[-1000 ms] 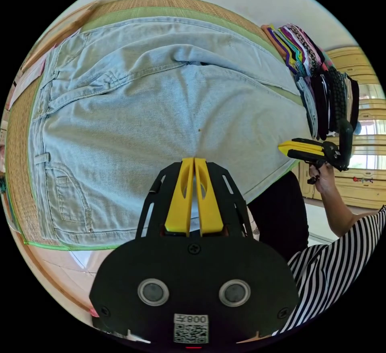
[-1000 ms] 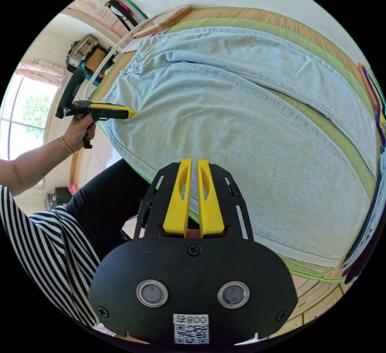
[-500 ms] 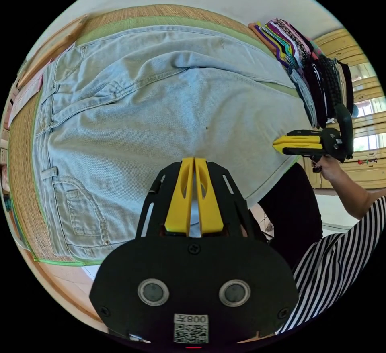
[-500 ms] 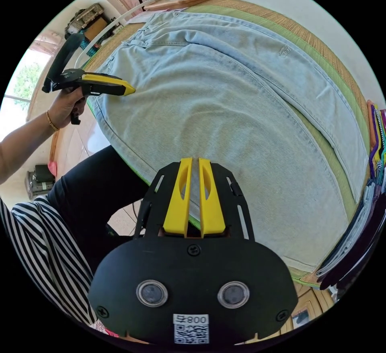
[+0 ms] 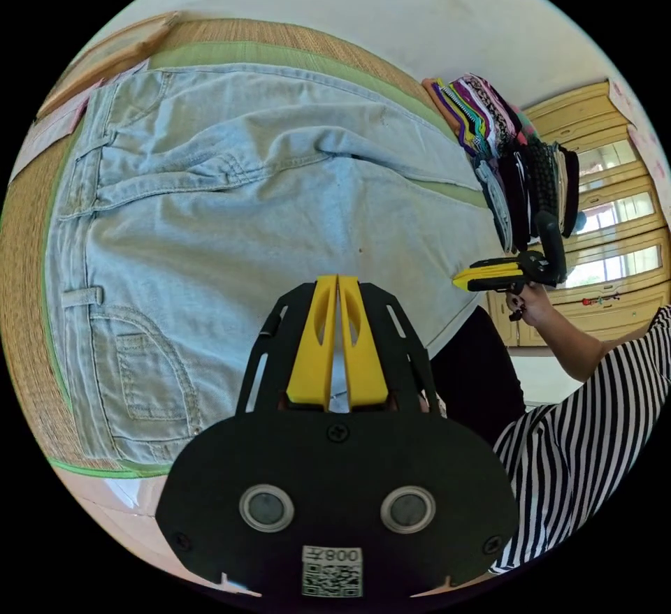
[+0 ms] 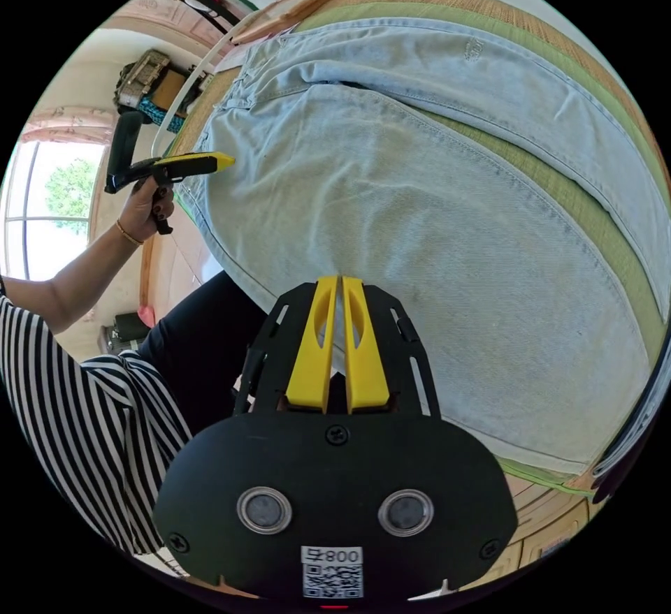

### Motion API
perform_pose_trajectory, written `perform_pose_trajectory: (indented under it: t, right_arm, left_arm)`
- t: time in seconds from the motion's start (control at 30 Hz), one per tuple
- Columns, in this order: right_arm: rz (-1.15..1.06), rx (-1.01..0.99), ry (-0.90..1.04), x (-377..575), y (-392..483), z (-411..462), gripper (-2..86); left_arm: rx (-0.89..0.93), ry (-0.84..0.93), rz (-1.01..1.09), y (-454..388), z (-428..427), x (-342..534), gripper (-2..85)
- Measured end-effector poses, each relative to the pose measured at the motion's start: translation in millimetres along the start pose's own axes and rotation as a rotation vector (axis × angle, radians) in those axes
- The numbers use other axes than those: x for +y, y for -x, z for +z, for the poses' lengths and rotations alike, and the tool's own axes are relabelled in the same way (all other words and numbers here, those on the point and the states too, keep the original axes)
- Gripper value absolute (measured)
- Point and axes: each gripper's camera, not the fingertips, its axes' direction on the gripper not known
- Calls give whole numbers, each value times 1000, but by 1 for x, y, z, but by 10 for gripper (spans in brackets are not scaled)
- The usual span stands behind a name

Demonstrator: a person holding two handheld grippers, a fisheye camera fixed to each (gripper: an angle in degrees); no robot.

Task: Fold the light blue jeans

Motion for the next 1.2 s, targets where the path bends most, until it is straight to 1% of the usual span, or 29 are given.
perform_pose_trajectory:
  t: [0.07,0.13,0.2,0.27,0.4,0.63,0.8,0.87,1.0,1.2]
  right_arm:
    - [23,-11,-30,-3,-5,-7,4]
    - [38,-15,-53,-6,-9,-13,3]
    - [45,-34,-82,-10,-11,-18,2]
    - [44,-44,-111,-17,-12,-24,2]
    - [21,-20,-162,-34,-11,-32,2]
    - [-59,6,-268,-100,-16,-52,8]
    - [-129,39,-269,-158,-13,-59,36]
    - [-159,89,-262,-187,-7,-60,63]
    - [-203,159,-251,-229,3,-61,83]
    - [-272,290,-213,-284,21,-50,98]
  left_arm:
    - [-27,-35,-14,-3,-24,0,1]
    - [-70,-29,-20,-5,-35,0,1]
    - [-108,9,-29,-7,-40,0,0]
    - [-153,87,-30,-14,-39,1,1]
    - [-101,62,-29,-30,-57,2,1]
    - [-48,-105,24,-58,-116,-26,6]
    - [-59,-171,26,-64,-149,-64,22]
    - [-97,-162,27,-67,-159,-85,38]
    - [-166,-95,23,-75,-167,-120,72]
    - [-374,3,70,-104,-178,-164,104]
